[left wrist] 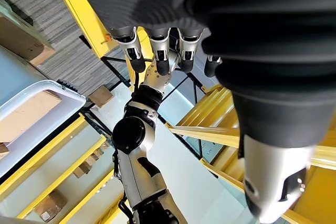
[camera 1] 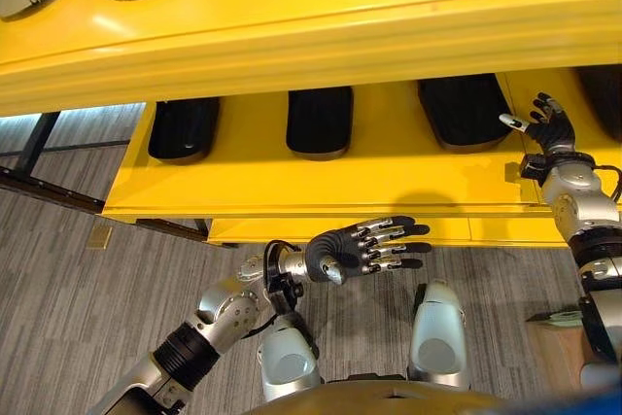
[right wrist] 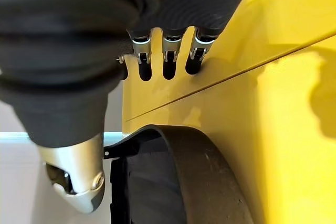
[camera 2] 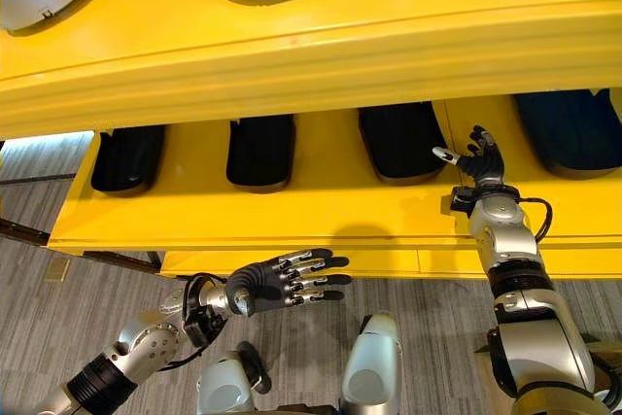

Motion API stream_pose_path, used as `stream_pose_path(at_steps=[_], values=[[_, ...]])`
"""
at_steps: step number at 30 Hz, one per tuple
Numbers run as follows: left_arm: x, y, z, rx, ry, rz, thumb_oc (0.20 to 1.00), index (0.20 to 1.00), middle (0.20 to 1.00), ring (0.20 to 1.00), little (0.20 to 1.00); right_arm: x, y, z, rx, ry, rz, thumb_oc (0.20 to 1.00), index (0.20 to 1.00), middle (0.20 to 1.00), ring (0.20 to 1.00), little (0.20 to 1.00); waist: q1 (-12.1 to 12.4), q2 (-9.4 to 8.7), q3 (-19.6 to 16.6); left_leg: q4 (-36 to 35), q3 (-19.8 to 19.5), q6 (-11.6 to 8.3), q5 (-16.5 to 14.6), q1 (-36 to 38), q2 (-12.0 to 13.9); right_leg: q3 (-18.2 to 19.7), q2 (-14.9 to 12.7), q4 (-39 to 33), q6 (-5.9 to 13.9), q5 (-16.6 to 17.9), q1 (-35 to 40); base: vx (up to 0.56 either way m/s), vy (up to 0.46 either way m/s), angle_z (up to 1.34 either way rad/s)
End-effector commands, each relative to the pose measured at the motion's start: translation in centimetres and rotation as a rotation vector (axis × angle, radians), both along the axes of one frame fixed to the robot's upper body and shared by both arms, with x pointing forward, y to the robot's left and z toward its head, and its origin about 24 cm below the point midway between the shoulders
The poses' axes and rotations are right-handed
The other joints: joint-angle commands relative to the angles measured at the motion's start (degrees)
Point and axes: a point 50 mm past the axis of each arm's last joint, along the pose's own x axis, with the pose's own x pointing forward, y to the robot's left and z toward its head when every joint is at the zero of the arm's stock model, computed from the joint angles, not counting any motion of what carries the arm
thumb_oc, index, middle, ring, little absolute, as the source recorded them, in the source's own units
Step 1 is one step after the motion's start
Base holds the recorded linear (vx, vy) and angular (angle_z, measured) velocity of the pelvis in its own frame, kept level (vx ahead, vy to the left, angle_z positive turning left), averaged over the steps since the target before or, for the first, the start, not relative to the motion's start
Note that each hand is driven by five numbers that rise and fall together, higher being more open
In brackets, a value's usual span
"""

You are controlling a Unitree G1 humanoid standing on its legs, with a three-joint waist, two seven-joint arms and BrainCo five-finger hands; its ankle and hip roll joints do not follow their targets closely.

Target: Move parts from the plastic box to the shelf.

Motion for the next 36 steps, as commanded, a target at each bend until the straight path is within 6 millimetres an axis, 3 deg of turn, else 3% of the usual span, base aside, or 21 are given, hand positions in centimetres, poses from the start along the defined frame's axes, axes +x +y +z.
stream_pose_path(at_steps=[1,14,21,31,34,36], values=[[-0.6,-0.8,1.5,-0.057,-0.084,-0.062,1.0,1.0,1.0,1.0,1.0,2.0,3.4,1.1,0.075,-0.037,0.154,1.0,1.0,1.0,1.0,1.0,1.4,-1.37,0.8,3.8,0.5,3.18,1.5,-2.2,0.8,-0.6,-0.7,2.8,-0.66,-0.8,4.1,0.0,0.0,0.0],[-0.3,-0.7,1.7,-0.05,-0.106,-0.033,1.0,1.0,1.0,1.0,1.0,1.5,8.3,0.2,0.045,-0.071,0.269,1.0,1.0,1.0,1.0,1.0,0.5,-2.4,1.4,4.0,0.8,3.22,1.6,-2.8,1.3,-0.1,-0.2,2.3,-0.22,-0.1,3.7,-0.01,-0.006,0.01],[0.1,-0.9,2.0,-0.052,-0.12,-0.012,1.0,1.0,1.0,1.0,1.0,0.5,11.9,-1.3,0.049,-0.063,0.323,1.0,1.0,1.0,1.0,1.0,-0.3,-2.76,1.7,3.8,1.1,3.41,1.7,-3.0,1.3,0.6,0.2,2.2,0.06,0.3,3.3,0.0,0.0,0.0],[0.4,-1.3,2.2,-0.065,-0.124,0.014,1.0,1.0,1.0,1.0,1.0,0.0,11.0,-2.6,0.049,-0.047,0.108,1.0,1.0,1.0,1.0,1.0,-0.9,-2.43,1.8,3.7,1.4,3.35,2.0,-3.0,1.4,1.1,0.7,1.5,0.07,0.6,3.5,0.0,0.002,0.0],[0.5,-1.9,2.5,-0.074,-0.124,0.017,1.0,1.0,1.0,1.0,1.0,-0.1,8.9,-2.4,-0.017,-0.079,-0.12,1.0,1.0,1.0,1.0,1.0,-1.2,-2.04,1.9,3.8,1.6,3.36,2.0,-2.9,1.4,1.3,0.9,0.9,0.03,0.7,3.9,0.01,0.012,-0.01],[0.5,-2.4,2.9,-0.089,-0.118,0.023,1.0,1.0,1.0,1.0,1.0,-0.1,7.0,-1.2,-0.102,-0.126,-0.291,1.0,1.0,1.0,1.0,1.0,-1.4,-1.38,1.9,3.9,1.6,3.3,2.1,-2.8,1.4,1.5,1.1,0.8,-0.09,0.5,4.1,0.03,0.044,-0.04]])
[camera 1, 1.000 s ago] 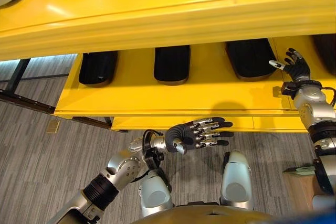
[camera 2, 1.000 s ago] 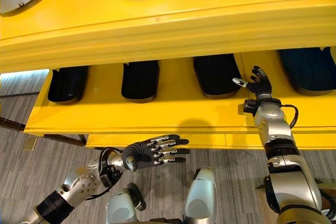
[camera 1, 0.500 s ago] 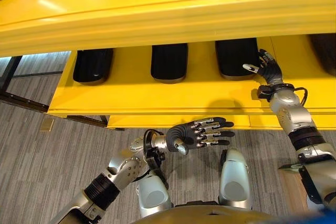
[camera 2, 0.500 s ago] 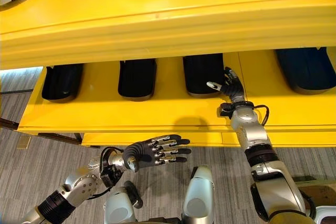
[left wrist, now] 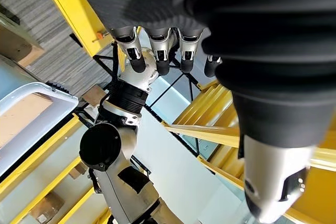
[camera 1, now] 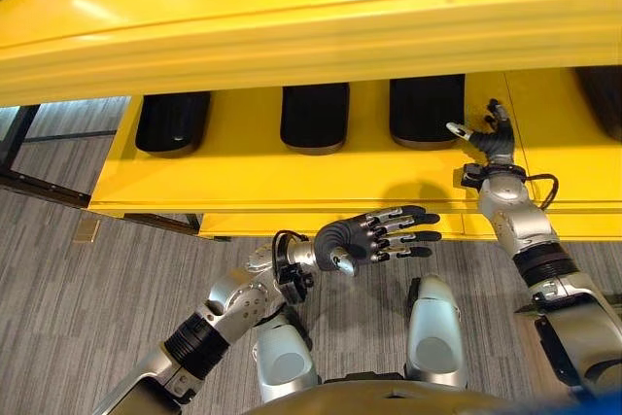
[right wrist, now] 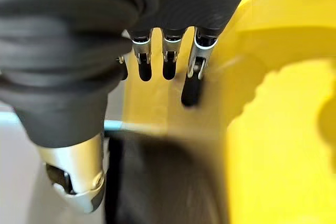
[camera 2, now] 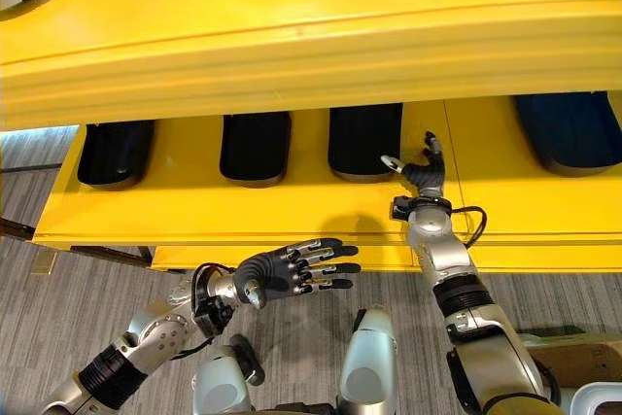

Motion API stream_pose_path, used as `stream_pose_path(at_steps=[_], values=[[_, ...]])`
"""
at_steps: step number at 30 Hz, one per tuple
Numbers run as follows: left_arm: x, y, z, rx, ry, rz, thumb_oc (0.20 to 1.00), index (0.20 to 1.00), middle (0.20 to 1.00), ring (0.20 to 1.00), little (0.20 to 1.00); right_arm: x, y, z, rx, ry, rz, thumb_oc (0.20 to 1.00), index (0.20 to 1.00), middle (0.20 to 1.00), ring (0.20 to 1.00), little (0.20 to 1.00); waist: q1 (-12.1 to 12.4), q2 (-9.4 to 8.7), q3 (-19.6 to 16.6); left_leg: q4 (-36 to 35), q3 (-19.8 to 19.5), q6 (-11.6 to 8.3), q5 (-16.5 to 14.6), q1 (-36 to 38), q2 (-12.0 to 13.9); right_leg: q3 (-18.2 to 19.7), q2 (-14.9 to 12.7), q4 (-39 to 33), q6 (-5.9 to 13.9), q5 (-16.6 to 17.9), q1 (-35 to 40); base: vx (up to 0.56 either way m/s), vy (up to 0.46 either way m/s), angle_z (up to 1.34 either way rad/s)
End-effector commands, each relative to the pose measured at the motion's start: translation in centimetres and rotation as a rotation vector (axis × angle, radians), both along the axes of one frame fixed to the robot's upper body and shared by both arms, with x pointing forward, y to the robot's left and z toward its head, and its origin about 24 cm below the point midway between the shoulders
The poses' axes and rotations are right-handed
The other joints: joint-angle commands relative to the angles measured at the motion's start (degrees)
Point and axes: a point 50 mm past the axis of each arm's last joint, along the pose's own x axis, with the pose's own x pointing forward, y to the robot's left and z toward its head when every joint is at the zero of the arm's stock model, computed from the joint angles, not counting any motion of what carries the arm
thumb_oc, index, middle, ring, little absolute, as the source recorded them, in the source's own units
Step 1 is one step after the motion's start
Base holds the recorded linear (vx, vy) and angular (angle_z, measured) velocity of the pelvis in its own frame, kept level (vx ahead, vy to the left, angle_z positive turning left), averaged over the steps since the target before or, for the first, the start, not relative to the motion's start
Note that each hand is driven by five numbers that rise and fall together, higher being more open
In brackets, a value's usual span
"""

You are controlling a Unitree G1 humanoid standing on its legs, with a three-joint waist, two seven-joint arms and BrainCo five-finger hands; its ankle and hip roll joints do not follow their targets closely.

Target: Move parts from the plastic box to the shelf.

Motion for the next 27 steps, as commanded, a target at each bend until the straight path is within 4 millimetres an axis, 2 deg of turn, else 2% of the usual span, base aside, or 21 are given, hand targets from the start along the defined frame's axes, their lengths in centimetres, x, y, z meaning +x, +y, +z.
stream_pose_path(at_steps=[1,5,10,16,22,23,27], values=[[-0.4,-1.1,1.8,-0.085,-0.062,-0.011,1.0,1.0,1.0,1.0,1.0,0.2,-0.8,1.4,-0.054,-0.069,-0.179,1.0,1.0,1.0,1.0,1.0,-1.1,0.19,1.0,3.3,1.8,3.41,1.7,-1.6,1.1,0.7,0.4,0.9,-0.26,0.2,5.5,0.03,0.041,-0.04],[-0.6,-1.5,2.0,-0.101,-0.058,-0.024,1.0,1.0,1.0,1.0,1.0,0.1,-2.5,2.5,-0.172,-0.082,-0.281,1.0,1.0,1.0,1.0,1.0,-1.3,1.07,0.8,2.9,2.0,3.35,2.0,-1.1,0.7,0.7,0.3,0.5,-0.38,0.0,5.9,0.03,0.045,-0.01],[-0.7,-1.5,2.0,-0.12,-0.056,-0.034,1.0,1.0,1.0,1.0,1.0,-0.2,-3.6,2.8,-0.301,-0.051,-0.333,1.0,1.0,1.0,1.0,1.0,-1.6,1.66,0.5,2.1,2.5,3.28,2.6,-0.5,0.3,0.5,0.2,-0.5,-0.48,0.1,6.5,0.02,0.038,0.0],[-0.8,-1.5,2.0,-0.136,-0.052,-0.039,1.0,1.0,1.0,1.0,1.0,0.0,-4.2,3.8,-0.422,-0.087,-0.327,1.0,1.0,1.0,1.0,1.0,-1.6,2.27,0.4,1.7,2.7,3.31,2.8,0.0,0.0,0.3,-0.1,-0.7,-0.58,-0.1,6.6,0.01,0.025,-0.01],[-0.9,-1.5,2.2,-0.154,-0.054,-0.034,1.0,1.0,1.0,1.0,1.0,0.1,-1.7,6.5,-0.633,-0.284,-0.208,1.0,1.0,1.0,1.0,1.0,-1.9,2.75,0.3,1.4,2.9,3.52,2.8,0.0,-0.6,0.2,-0.3,-0.4,-0.57,-0.4,6.2,0.0,0.037,-0.02],[-0.9,-1.4,2.2,-0.161,-0.057,-0.029,1.0,1.0,1.0,1.0,1.0,-0.1,-0.6,7.2,-0.724,-0.349,-0.166,1.0,1.0,1.0,1.0,1.0,-2.0,2.87,0.3,1.3,3.0,3.66,2.7,-0.1,-0.8,0.3,-0.3,-0.2,-0.53,-0.5,6.0,-0.01,0.039,-0.02],[-0.9,-0.9,2.2,-0.177,-0.064,-0.004,1.0,1.0,1.0,1.0,1.0,-1.4,2.1,8.1,-0.938,-0.506,-0.041,1.0,1.0,1.0,1.0,1.0,-2.8,2.99,0.2,1.3,3.5,3.84,2.6,-0.4,-1.0,0.6,-0.3,-0.1,-0.39,-0.8,5.4,-0.01,0.048,-0.05]])
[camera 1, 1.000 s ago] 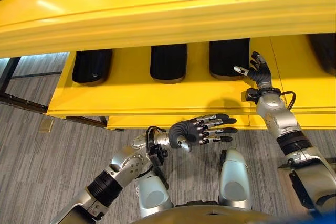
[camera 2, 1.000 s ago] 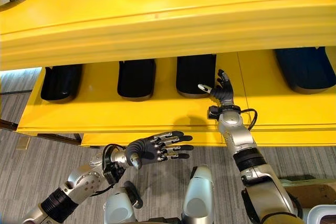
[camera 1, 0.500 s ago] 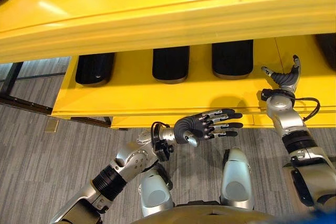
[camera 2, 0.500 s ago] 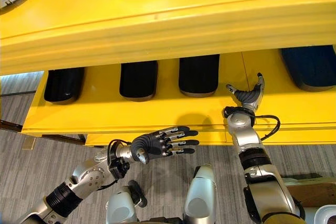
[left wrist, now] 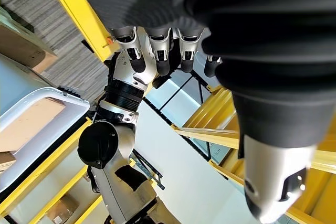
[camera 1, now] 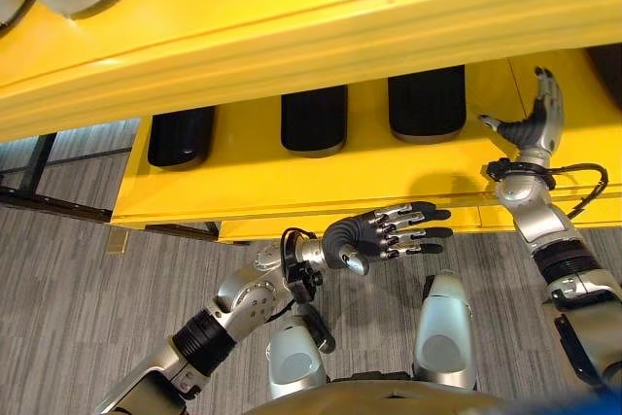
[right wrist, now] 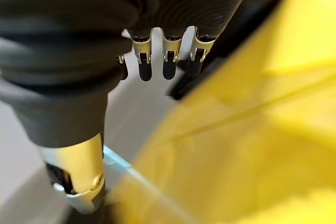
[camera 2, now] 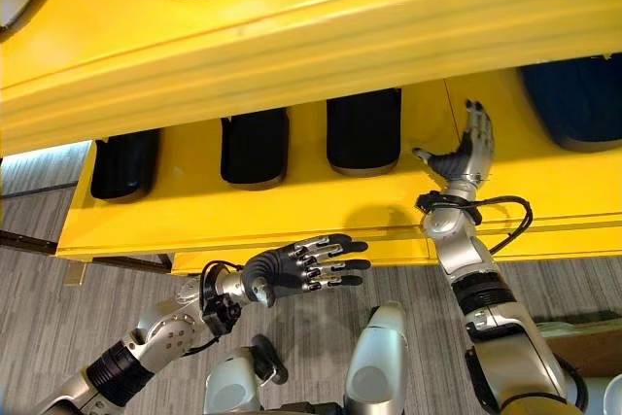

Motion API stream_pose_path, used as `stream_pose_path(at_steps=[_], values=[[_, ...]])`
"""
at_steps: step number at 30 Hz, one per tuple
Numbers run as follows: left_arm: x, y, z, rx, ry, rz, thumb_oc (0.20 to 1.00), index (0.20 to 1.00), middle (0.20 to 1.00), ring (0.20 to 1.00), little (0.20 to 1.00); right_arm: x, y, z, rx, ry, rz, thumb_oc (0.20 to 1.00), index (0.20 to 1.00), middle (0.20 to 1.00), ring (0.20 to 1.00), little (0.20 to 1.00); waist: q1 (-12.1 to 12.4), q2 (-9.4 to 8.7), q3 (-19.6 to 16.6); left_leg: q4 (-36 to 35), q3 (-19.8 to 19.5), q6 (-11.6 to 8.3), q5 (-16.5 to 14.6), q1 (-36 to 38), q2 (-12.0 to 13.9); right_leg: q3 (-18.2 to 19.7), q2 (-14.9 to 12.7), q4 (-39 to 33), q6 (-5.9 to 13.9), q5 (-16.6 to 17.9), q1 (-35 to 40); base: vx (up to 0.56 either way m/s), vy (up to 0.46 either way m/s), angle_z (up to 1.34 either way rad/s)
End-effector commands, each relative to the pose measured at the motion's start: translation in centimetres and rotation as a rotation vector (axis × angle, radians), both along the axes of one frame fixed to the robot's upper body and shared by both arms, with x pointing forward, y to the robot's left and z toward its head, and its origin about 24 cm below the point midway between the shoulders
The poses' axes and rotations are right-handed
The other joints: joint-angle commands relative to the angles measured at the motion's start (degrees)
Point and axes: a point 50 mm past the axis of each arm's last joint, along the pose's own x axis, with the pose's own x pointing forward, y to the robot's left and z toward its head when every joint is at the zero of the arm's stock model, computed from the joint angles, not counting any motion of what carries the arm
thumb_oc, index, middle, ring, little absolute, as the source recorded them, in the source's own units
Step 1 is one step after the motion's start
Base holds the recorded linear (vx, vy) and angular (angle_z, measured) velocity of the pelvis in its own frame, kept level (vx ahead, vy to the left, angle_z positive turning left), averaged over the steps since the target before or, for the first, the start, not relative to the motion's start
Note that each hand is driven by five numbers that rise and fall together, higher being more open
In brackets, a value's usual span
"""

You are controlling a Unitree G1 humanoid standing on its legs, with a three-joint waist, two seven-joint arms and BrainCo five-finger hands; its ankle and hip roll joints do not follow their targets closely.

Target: Move parts from the plastic box to the shelf.

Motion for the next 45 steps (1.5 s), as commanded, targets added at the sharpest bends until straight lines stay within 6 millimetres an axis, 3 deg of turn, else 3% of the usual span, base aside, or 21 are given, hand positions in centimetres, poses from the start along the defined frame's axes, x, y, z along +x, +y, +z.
stream_pose_path(at_steps=[1,2,8,13,18,29,39,45], values=[[-0.8,0.2,1.7,-0.149,-0.042,-0.002,1.0,1.0,1.0,1.0,1.0,-0.7,2.8,3.4,-0.213,-0.209,0.151,1.0,1.0,1.0,1.0,1.0,-0.6,-2.02,-0.8,2.9,1.5,3.74,2.4,-1.9,0.6,-0.4,0.7,0.9,-0.95,-1.8,5.6,0.0,0.057,-0.1],[-0.8,0.5,1.6,-0.153,-0.045,0.009,1.0,1.0,1.0,1.0,1.0,-1.7,3.7,3.3,-0.313,-0.247,0.211,1.0,1.0,1.0,1.0,1.0,-1.0,-2.07,-0.9,2.7,1.7,3.77,2.4,-1.9,0.5,-0.4,0.8,0.6,-0.86,-1.9,5.6,0.0,0.041,-0.07],[-0.9,1.6,1.5,-0.164,-0.053,0.034,1.0,1.0,1.0,1.0,1.0,-4.0,5.2,3.0,-0.506,-0.337,0.347,1.0,1.0,1.0,1.0,1.0,-2.0,-2.23,-0.9,3.0,2.3,3.94,2.1,-2.2,0.6,-0.1,1.0,0.4,-0.65,-2.1,5.1,-0.01,0.024,-0.06],[-0.8,2.4,1.6,-0.156,-0.065,0.035,1.0,1.0,1.0,1.0,1.0,-4.7,6.3,2.8,-0.619,-0.261,0.461,1.0,1.0,1.0,1.0,1.0,-2.1,-2.55,-0.6,3.1,2.3,4.0,1.7,-2.4,0.5,0.0,1.1,0.2,-0.41,-2.0,4.7,-0.03,0.003,-0.03],[-0.8,3.2,1.1,-0.118,-0.072,0.016,1.0,1.0,1.0,1.0,1.0,-3.2,6.9,1.3,-0.676,-0.031,0.511,1.0,1.0,1.0,1.0,1.0,-0.5,-3.92,-0.6,3.7,1.5,4.13,1.1,-3.0,1.0,-0.8,1.0,-0.2,-0.29,-1.4,5.0,-0.04,-0.059,0.0],[-0.6,3.3,0.9,-0.074,-0.07,-0.003,1.0,1.0,1.0,1.0,1.0,-1.6,8.5,0.7,-0.642,0.065,0.502,1.0,1.0,1.0,1.0,1.0,1.4,-5.27,-0.9,2.8,0.7,4.04,0.9,-3.0,1.6,-2.2,0.5,-1.9,0.66,0.2,6.2,-0.01,-0.035,0.05],[-0.3,2.6,1.0,-0.054,-0.064,-0.017,1.0,1.0,1.0,1.0,1.0,-0.2,8.3,-0.3,-0.572,0.154,0.392,1.0,1.0,1.0,1.0,1.0,2.2,-5.84,-0.9,3.6,0.2,3.88,0.9,-3.6,2.5,-2.5,0.6,-2.0,0.76,0.4,6.7,0.0,-0.012,0.0],[0.0,2.2,1.0,-0.044,-0.054,-0.037,1.0,1.0,1.0,1.0,1.0,1.4,7.0,-1.2,-0.551,0.281,0.289,1.0,1.0,1.0,1.0,1.0,3.2,-5.81,-1.0,3.8,-0.3,3.73,0.9,-3.8,2.7,-3.0,0.4,-1.9,0.72,0.5,7.2,0.0,0.0,0.0]])
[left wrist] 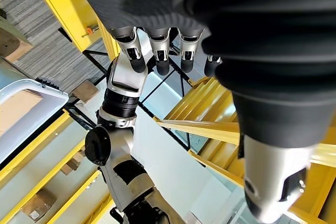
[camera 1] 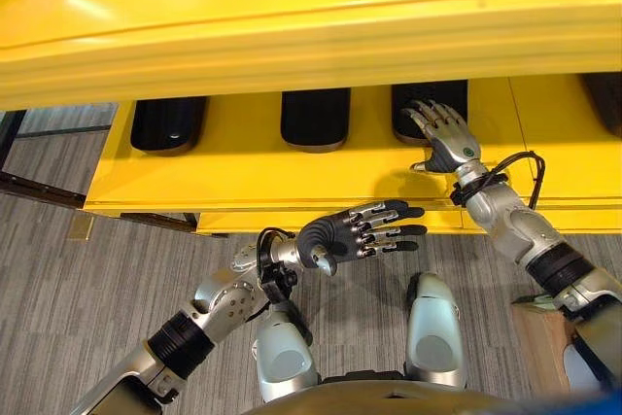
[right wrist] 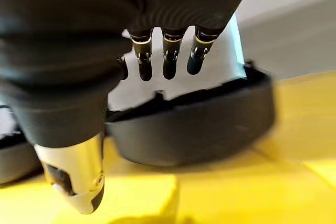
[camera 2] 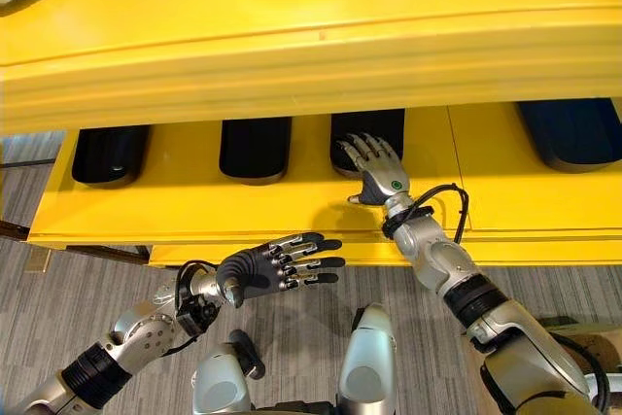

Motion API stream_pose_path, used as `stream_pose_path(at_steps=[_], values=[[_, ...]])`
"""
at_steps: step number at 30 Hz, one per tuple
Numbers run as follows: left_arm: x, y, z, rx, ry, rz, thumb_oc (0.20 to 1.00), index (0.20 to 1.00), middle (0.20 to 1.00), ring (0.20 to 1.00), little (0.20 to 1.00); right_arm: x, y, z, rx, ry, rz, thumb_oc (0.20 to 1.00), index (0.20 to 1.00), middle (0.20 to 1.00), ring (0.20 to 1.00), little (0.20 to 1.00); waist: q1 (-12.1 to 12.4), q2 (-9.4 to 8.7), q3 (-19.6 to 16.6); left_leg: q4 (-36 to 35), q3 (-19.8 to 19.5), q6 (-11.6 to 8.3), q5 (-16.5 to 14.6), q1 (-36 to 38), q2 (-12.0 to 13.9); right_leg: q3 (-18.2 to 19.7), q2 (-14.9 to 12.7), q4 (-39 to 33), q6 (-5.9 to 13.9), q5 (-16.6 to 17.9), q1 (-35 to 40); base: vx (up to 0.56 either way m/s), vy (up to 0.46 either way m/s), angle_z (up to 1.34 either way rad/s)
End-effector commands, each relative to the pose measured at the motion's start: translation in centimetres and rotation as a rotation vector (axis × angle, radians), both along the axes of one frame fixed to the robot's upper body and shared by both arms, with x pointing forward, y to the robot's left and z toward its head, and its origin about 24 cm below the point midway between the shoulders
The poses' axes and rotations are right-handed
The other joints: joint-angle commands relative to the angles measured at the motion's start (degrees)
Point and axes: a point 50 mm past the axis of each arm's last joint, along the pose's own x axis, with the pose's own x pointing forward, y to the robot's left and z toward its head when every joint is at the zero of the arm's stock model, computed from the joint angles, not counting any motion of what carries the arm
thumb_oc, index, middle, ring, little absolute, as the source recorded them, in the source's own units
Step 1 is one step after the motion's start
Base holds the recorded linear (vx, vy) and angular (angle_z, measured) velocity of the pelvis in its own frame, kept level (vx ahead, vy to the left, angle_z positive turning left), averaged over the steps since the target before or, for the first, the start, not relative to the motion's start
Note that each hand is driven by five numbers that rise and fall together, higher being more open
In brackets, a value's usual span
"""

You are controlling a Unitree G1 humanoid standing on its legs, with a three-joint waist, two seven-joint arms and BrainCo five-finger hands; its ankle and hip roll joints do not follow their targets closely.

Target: Move parts from the plastic box to the shelf.

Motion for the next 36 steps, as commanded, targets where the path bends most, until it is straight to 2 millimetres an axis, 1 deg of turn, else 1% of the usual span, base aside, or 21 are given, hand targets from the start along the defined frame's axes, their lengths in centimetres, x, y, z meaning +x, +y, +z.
stream_pose_path(at_steps=[1,6,12,16,23,30,31,36], values=[[-0.3,-0.7,0.9,-0.043,-0.034,-0.039,1.0,1.0,1.0,1.0,1.0,1.2,1.7,2.4,0.07,-0.053,0.029,1.0,1.0,1.0,1.0,1.0,0.2,-0.54,-1.1,3.6,0.1,3.63,0.7,-3.1,1.2,-1.9,-1.1,0.4,1.01,-1.0,6.3,0.0,0.0,0.0],[-0.3,-0.7,0.8,-0.033,-0.029,-0.058,1.0,1.0,1.0,1.0,1.0,1.7,1.5,2.2,0.033,0.02,0.027,1.0,1.0,1.0,1.0,1.0,0.9,-0.77,-1.1,3.8,-0.3,3.58,0.6,-3.2,1.3,-2.3,-1.3,0.8,0.97,-1.0,6.4,0.01,-0.019,0.05],[-0.3,-0.8,0.6,-0.018,-0.026,-0.077,1.0,1.0,1.0,1.0,1.0,2.1,1.3,2.3,0.01,0.057,0.005,1.0,1.0,1.0,1.0,1.0,1.5,-1.04,-1.1,4.0,-0.8,3.42,0.6,-3.4,1.5,-2.6,-1.5,1.1,1.06,-1.0,6.5,0.01,-0.018,0.03],[-0.3,-0.7,0.4,-0.011,-0.018,-0.086,1.0,1.0,1.0,1.0,1.0,2.3,1.1,2.2,-0.042,0.106,-0.003,1.0,1.0,1.0,1.0,1.0,2.0,-1.29,-1.1,4.1,-1.3,3.36,0.5,-3.5,1.6,-2.7,-1.6,1.4,1.14,-0.9,6.5,0.02,-0.023,0.07],[-0.4,-0.6,0.2,-0.003,-0.012,-0.093,1.0,1.0,1.0,1.0,1.0,2.5,-0.1,2.1,-0.045,0.124,-0.088,1.0,1.0,1.0,1.0,1.0,2.4,-1.66,-1.1,4.4,-1.8,3.37,0.1,-3.7,1.7,-3.0,-1.7,1.6,1.35,-0.8,6.5,0.01,-0.008,0.02],[-0.3,-0.6,0.2,0.002,-0.012,-0.097,1.0,1.0,1.0,1.0,1.0,2.7,-1.4,1.3,-0.025,0.179,-0.18,1.0,1.0,1.0,1.0,1.0,2.4,-1.81,-0.9,4.7,-1.9,3.38,-0.1,-3.8,1.9,-2.8,-1.7,1.6,1.51,-0.6,6.4,0.0,0.0,0.0],[-0.3,-0.5,0.1,0.005,-0.012,-0.101,1.0,1.0,1.0,1.0,1.0,2.7,-1.9,1.1,-0.02,0.185,-0.203,1.0,1.0,1.0,1.0,1.0,2.5,-1.84,-0.9,4.7,-1.9,3.36,-0.1,-3.8,2.0,-2.8,-1.8,1.7,1.52,-0.5,6.4,0.0,0.0,0.0],[-0.3,-0.7,0.2,0.008,-0.012,-0.104,1.0,1.0,1.0,1.0,1.0,2.8,-2.9,0.6,-0.003,0.213,-0.285,1.0,1.0,1.0,1.0,1.0,2.5,-1.81,-0.7,4.7,-2.1,3.27,0.0,-3.9,2.0,-2.6,-1.7,1.6,1.59,-0.4,6.3,0.0,0.0,0.0]])
